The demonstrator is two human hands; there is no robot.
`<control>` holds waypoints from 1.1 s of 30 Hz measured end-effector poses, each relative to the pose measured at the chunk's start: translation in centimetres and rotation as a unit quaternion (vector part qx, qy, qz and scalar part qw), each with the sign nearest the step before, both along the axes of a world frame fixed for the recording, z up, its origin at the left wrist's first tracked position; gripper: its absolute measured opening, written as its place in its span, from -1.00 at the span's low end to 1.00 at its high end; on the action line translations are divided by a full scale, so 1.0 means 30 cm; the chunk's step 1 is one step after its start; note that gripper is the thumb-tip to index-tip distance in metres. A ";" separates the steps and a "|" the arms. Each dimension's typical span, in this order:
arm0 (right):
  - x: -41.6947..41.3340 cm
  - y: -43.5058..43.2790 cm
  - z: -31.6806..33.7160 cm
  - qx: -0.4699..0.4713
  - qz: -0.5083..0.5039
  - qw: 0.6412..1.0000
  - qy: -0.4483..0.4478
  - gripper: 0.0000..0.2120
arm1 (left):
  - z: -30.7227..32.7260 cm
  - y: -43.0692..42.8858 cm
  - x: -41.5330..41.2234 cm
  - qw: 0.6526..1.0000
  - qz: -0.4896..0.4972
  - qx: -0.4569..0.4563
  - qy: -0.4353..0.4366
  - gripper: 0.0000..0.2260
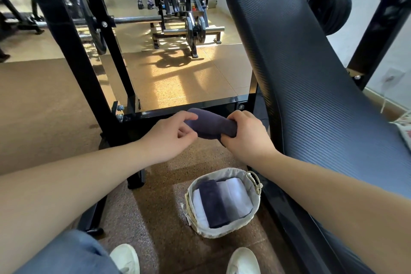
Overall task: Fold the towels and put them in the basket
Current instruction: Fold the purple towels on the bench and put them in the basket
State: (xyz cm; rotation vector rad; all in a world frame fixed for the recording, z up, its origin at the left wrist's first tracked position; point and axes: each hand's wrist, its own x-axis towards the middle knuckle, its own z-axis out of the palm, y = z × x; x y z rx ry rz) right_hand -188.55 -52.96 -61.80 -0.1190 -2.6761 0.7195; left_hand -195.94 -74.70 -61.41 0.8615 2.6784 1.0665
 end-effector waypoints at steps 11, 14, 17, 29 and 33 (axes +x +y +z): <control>0.040 -0.079 0.010 -0.160 0.193 0.961 -0.115 -0.59 | -0.007 0.076 0.023 0.934 0.103 0.232 -0.250 -0.32; 0.041 -0.071 0.020 -0.261 0.152 0.949 -0.092 -0.83 | -0.006 0.065 0.020 0.931 0.098 0.241 -0.258 -0.36; 0.028 -0.072 0.027 -0.356 0.092 0.928 -0.062 -0.62 | -0.001 0.058 0.020 0.924 0.073 0.262 -0.269 -0.37; 0.031 -0.078 -0.012 -0.370 0.144 0.911 -0.110 -0.26 | -0.010 0.086 0.028 0.913 0.140 0.266 -0.276 -0.46; 0.030 -0.088 -0.039 -0.378 0.141 0.905 -0.136 -0.23 | -0.054 0.095 0.036 0.900 0.138 0.293 -0.292 -0.56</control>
